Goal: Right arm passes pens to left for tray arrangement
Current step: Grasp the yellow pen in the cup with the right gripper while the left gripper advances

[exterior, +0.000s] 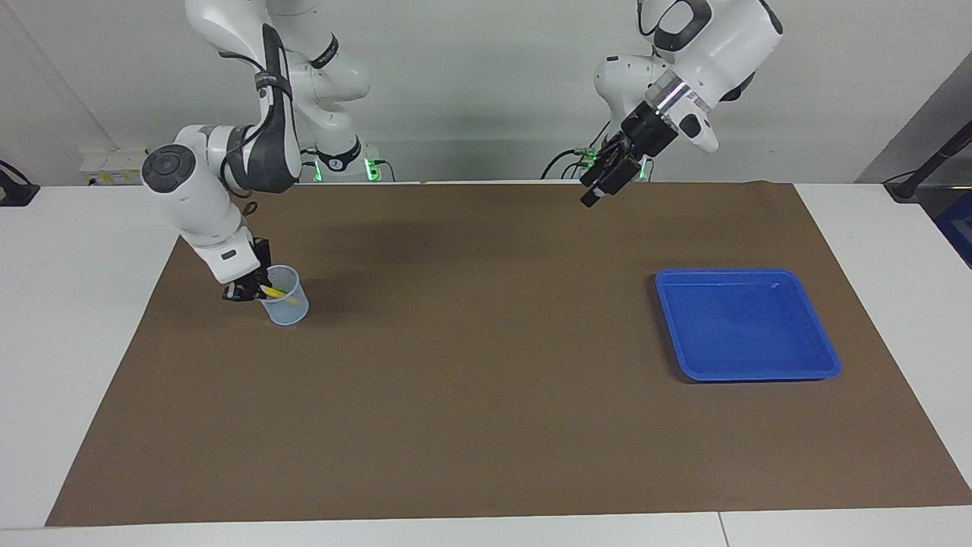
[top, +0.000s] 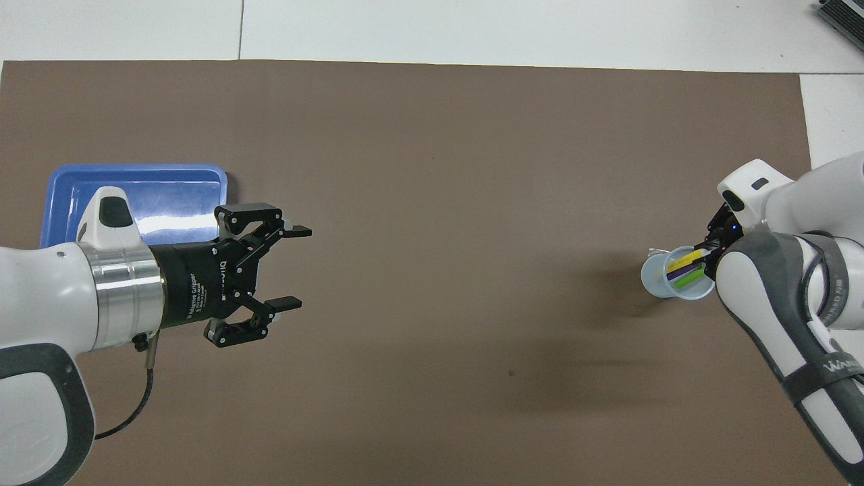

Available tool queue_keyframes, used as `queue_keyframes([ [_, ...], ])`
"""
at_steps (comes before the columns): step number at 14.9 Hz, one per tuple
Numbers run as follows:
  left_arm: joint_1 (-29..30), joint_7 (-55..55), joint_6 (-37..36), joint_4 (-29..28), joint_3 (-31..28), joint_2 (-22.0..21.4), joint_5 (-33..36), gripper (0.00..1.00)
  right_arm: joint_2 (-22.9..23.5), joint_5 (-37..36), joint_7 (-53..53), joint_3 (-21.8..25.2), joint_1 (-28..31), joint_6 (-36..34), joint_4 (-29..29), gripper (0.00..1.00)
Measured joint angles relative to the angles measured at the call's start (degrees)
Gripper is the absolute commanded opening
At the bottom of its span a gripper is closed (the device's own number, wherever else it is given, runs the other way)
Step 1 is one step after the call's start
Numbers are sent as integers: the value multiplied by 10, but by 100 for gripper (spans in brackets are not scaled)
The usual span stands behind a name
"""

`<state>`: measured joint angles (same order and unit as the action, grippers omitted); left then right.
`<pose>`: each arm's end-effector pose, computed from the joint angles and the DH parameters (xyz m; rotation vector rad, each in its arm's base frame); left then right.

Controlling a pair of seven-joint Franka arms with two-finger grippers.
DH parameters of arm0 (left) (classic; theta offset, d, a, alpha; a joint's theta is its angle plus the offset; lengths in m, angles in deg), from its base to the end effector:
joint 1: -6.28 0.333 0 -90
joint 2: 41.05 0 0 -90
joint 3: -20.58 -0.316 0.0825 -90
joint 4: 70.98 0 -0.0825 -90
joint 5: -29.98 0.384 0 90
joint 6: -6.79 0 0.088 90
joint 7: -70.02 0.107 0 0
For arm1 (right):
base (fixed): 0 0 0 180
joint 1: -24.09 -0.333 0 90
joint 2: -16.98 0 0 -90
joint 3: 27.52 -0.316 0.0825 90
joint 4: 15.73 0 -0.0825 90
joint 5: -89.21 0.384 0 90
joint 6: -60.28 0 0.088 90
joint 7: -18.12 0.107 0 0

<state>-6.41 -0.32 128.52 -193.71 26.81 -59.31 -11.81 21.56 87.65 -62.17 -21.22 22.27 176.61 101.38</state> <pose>0.4530 -0.1927 0.5758 2.0375 1.3901 -0.3087 0.5534 -0.0442 0.3954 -2.4332 -1.9204 0.1408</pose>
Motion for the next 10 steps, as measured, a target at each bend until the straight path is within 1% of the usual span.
queue_keyframes([
  [3,0,-9,-13,-1,0,0,-1,93,-1,0,13,-2,-2,-19,-8,0],
  [6,0,-12,-32,-1,-1,-1,-1,94,-2,1,35,-5,-3,-60,-33,0],
  [7,0,-14,-29,-1,-1,-2,-4,93,-4,2,45,-9,-3,-83,-50,0],
  [10,0,-26,-2,-1,-2,-2,-50,92,-24,3,89,-32,-4,-176,-103,0],
])
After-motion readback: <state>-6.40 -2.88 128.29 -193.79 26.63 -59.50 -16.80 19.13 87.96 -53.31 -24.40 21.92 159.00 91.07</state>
